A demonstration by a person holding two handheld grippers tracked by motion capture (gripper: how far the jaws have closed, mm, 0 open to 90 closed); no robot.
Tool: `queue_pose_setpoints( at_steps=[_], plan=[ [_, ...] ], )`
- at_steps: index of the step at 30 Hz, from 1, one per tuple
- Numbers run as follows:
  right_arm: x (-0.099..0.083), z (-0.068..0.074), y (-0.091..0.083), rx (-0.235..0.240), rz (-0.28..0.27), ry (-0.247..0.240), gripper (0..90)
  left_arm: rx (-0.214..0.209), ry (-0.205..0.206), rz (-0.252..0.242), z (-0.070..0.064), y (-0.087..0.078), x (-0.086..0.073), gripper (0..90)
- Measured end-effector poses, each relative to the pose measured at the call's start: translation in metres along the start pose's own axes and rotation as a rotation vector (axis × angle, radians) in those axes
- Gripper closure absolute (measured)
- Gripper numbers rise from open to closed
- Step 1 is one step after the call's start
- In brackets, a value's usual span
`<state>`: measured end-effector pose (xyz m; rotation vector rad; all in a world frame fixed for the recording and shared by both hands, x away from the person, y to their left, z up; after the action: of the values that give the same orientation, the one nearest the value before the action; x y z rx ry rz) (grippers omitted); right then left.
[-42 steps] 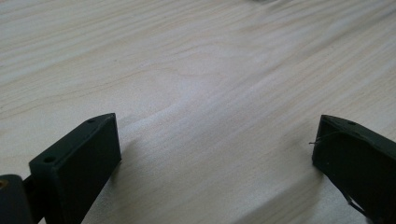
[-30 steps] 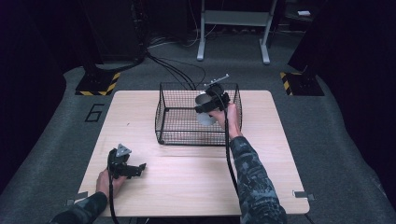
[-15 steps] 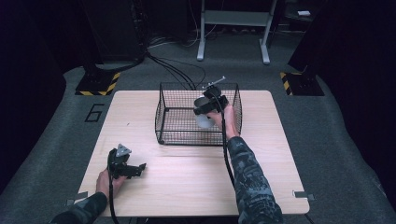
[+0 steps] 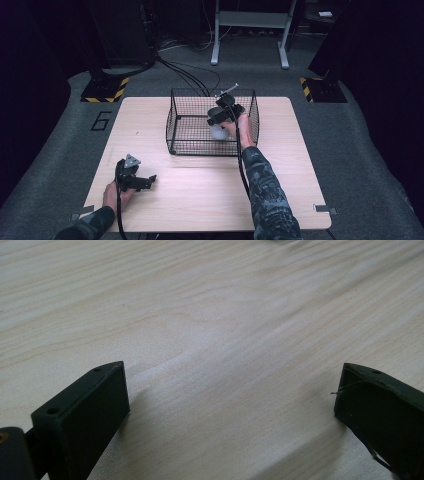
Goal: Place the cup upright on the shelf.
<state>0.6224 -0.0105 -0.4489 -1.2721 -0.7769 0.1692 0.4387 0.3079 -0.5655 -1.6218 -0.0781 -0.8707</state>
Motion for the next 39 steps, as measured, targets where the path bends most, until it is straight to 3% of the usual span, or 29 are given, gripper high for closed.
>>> queue_pose_setpoints(
  at_steps=[9,16,18,20,23,39],
  plan=[
    [0.0,0.0,0.007,-0.012,0.024,0.003,6.5,0.0,-0.009,-0.008,-0.001,0.001,0.0,0.9],
    [-0.003,-0.002,0.012,-0.012,0.05,0.013,6.5,-0.002,-0.001,0.0,0.0,0.0,0.0,0.9],
    [-0.004,-0.003,0.013,-0.02,0.058,-0.001,6.4,0.002,0.018,0.014,0.001,-0.001,-0.001,0.9],
    [-0.005,-0.004,0.015,-0.019,0.069,-0.001,6.4,-0.001,-0.002,-0.003,0.0,0.0,0.0,0.9],
    [-0.007,-0.004,0.018,-0.01,0.076,0.022,6.4,0.0,-0.004,-0.004,0.0,0.0,0.0,0.9],
    [-0.015,-0.009,0.019,0.004,0.112,0.029,5.5,0.0,-0.005,-0.005,0.0,0.0,0.0,0.9]
  ],
)
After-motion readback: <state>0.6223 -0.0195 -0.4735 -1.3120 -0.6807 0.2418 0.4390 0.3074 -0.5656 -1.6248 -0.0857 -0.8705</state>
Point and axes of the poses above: each handheld gripper's, and its own axes: y roughly forward along the jaws, x roughly out of its top, z roughly to its left, the point moved 5 cm from there along y, roughly forward along the jaws, and after that the axes turned 11 degrees about z, right-handed, at the moved point
